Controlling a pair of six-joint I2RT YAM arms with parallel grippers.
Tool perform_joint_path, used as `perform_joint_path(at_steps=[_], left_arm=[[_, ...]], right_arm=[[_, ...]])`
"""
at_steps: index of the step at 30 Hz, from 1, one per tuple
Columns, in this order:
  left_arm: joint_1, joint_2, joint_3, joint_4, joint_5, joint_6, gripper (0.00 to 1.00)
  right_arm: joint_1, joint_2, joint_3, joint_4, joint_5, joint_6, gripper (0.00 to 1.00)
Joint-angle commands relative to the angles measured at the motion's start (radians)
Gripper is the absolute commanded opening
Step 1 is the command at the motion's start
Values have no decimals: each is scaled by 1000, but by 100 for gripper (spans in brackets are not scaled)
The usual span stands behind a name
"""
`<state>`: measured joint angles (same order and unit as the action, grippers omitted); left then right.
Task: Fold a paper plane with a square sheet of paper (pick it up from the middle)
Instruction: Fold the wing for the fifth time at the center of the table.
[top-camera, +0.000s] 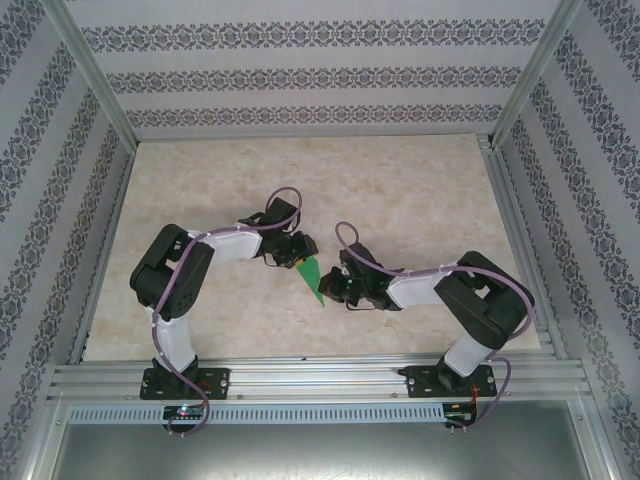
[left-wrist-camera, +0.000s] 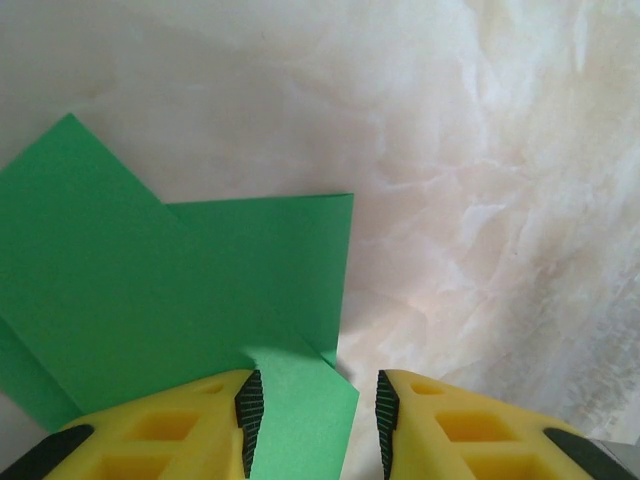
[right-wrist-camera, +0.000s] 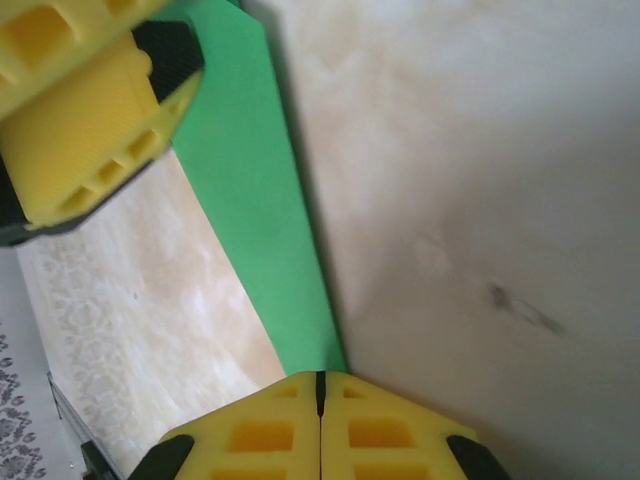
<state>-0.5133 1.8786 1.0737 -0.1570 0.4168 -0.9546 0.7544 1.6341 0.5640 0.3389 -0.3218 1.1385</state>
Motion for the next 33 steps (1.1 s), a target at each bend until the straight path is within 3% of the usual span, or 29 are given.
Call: perform_joint_path(at_steps=[1, 7, 10, 17, 23, 27, 33], left_arm=[[19, 38, 3, -36, -19, 18, 40], [19, 23, 18, -16, 30, 49, 42], [11, -18, 56, -87, -1, 76, 46], [-71, -12, 367, -656, -334, 177, 60], [-164, 40, 521, -890, -463, 203, 63], [-195, 77, 564, -934, -480, 175, 66], [-206, 145, 610, -934, -458, 123, 70]], right_arm=[[-6, -70, -26, -72, 10, -57, 6], [-29, -139, 7, -175, 44, -105, 14], [-71, -164, 10, -222, 76, -124, 19], [-144, -260, -30, -229, 130, -130, 28], [-148, -330, -51, -226, 210, -144, 35], [-152, -353, -79, -211, 225, -143, 41], [-162, -351, -85, -191, 187, -138, 41]])
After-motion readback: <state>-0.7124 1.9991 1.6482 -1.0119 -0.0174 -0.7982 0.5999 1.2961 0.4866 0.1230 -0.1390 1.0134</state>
